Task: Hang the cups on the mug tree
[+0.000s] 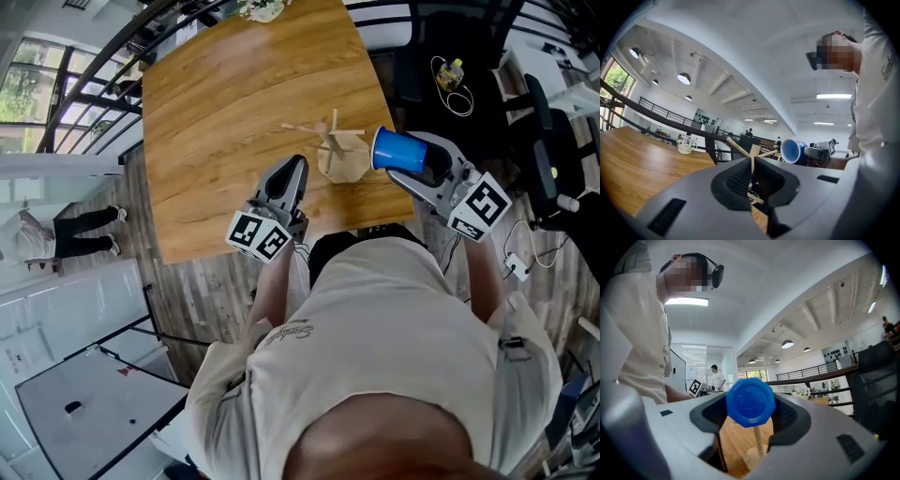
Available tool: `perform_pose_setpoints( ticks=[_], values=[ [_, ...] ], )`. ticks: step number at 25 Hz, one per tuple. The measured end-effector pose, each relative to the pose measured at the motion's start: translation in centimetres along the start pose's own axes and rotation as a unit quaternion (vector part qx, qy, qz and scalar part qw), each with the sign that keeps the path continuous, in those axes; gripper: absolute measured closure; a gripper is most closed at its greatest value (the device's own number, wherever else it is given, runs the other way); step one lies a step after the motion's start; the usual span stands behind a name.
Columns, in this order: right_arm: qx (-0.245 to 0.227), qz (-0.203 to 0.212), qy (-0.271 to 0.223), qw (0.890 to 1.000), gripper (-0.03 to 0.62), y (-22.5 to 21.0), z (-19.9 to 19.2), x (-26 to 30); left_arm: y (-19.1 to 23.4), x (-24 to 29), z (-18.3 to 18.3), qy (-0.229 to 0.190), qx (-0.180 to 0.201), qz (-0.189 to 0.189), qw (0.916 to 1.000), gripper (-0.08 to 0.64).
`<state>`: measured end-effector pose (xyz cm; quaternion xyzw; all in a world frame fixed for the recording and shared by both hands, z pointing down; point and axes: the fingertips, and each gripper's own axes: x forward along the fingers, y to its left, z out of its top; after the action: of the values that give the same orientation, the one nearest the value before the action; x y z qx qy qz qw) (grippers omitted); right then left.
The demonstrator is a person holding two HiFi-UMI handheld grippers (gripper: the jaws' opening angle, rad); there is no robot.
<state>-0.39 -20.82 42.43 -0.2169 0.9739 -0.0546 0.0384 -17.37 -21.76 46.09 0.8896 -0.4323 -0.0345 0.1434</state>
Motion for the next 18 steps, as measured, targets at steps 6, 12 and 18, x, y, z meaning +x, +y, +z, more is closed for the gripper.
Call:
perform_pose_setpoints(
  ticks=[6, 12, 18],
  values=[
    [-0.009, 0.007, 0.011, 1.000, 0.337, -0.3, -0.2, 1.3, 0.2, -0.2, -0.6, 0.006, -0.005, 0.006, 1.0000, 0.532],
    [-0.016, 0.012, 0.037, 0.999, 0.337, -0.5, -1.4, 3.2, 0.9, -1.0, -0.6, -0.003, -0.007, 0.020, 0.9998, 0.532],
    [-0.004, 0.008, 0.048, 0.999, 0.337, -1.2, -2.7, 4.4, 1.3, -1.9, -0.6, -0.003, -0.007, 0.026, 0.9996, 0.532]
  ],
)
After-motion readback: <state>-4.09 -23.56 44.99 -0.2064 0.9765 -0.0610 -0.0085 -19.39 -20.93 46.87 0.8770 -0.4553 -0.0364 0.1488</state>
